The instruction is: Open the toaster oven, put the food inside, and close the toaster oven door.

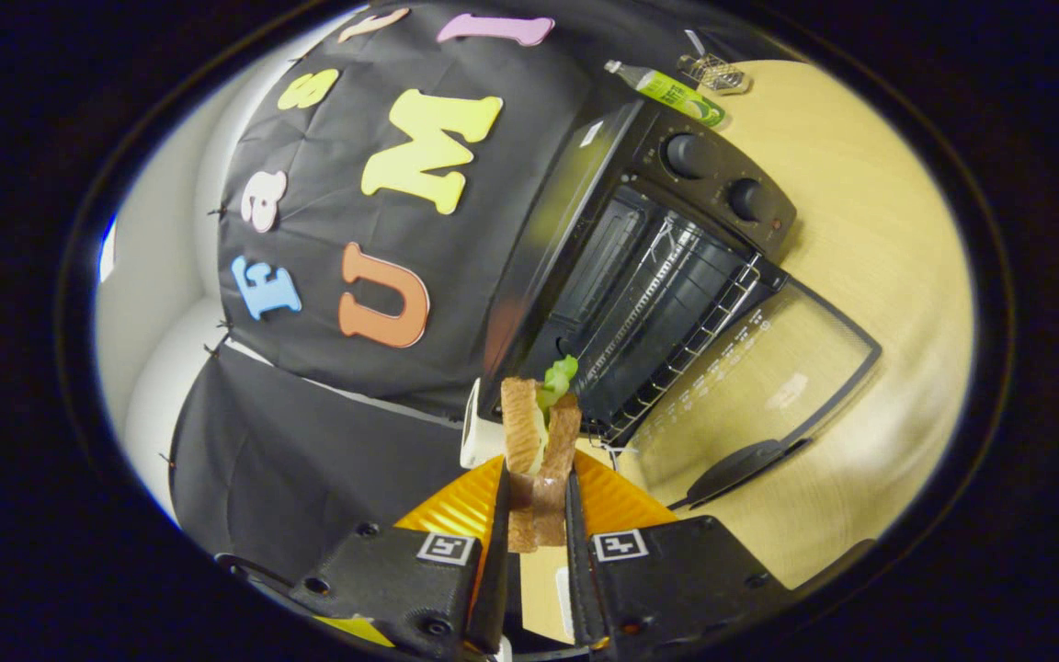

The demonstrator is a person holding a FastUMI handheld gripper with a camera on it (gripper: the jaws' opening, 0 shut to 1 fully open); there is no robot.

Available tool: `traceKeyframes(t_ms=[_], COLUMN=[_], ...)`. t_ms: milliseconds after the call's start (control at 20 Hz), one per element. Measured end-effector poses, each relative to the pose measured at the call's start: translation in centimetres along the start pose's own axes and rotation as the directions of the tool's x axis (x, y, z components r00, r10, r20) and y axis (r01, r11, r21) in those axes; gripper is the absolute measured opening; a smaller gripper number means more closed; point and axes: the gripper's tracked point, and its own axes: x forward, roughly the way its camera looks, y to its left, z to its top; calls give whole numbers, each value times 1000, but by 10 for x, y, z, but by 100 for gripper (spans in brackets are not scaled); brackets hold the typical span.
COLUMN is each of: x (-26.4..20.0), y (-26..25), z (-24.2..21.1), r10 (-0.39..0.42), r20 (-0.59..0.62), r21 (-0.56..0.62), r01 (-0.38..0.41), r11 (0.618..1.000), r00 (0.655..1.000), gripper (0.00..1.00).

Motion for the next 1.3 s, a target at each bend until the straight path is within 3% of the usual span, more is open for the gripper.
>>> traceKeyframes(t_ms=[250,550,1050,1300], x=[56,103,131,129], y=[-37,-55,-58,-57], z=[36,47,61,63], r10=[-59,-67,-78,-60], r20=[87,142,228,186], r21=[7,9,-13,7], r01=[59,67,83,59], r11=[998,998,996,998], r00=[994,988,971,981], gripper=[33,36,42,44])
